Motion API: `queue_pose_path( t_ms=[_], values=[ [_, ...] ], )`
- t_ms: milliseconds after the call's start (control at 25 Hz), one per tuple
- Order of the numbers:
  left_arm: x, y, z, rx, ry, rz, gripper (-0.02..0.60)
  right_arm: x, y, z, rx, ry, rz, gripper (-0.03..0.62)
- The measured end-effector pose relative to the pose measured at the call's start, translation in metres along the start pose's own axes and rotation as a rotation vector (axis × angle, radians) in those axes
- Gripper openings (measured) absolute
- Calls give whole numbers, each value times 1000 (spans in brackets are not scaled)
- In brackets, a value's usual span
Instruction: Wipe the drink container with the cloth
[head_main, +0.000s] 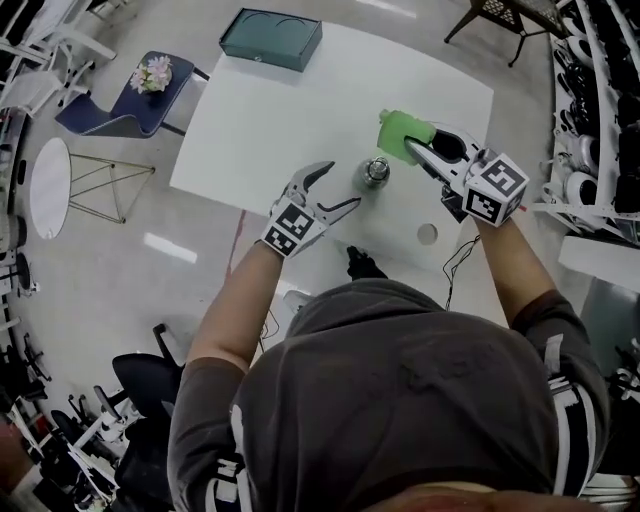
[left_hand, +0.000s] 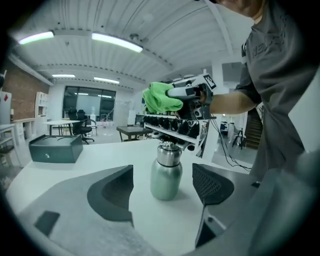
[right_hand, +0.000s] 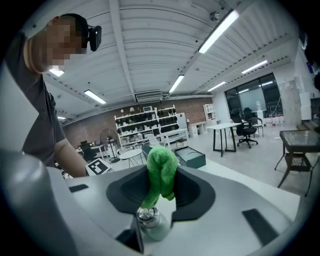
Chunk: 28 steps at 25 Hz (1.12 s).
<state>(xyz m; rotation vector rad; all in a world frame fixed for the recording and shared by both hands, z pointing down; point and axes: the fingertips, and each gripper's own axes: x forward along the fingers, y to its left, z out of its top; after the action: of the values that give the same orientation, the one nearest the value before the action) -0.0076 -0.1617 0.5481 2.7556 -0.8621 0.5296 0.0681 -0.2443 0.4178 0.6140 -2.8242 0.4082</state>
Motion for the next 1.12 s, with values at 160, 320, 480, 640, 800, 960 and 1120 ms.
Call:
queue_pose_path(
  t_ms=[160,320,480,640,800,960,1120],
  values=[
    [37,-2,-18,60,61,-45,339,-17,-26,-37,26,62,-38,112],
    [57,-1,-36,96,105,-77,339,-22,-44,-85,43,175,-46,112],
    [71,-3,-43,135,137,-88,339,-19,-45,-127,49,279,-6,112],
    [82,-5,-50,175,166,-88,337,-9,-36,-156,32,367,58,112],
    [85,-7,-51,190,160,-98,321,5,-24,-168,9,418,114,112],
    [86,-9,-51,195,165,-104,319,14,-20,-189,10,481,126,109],
    [88,-11,-51,197,161,-107,319,23,-26,-215,5,555,129,107]
  ],
)
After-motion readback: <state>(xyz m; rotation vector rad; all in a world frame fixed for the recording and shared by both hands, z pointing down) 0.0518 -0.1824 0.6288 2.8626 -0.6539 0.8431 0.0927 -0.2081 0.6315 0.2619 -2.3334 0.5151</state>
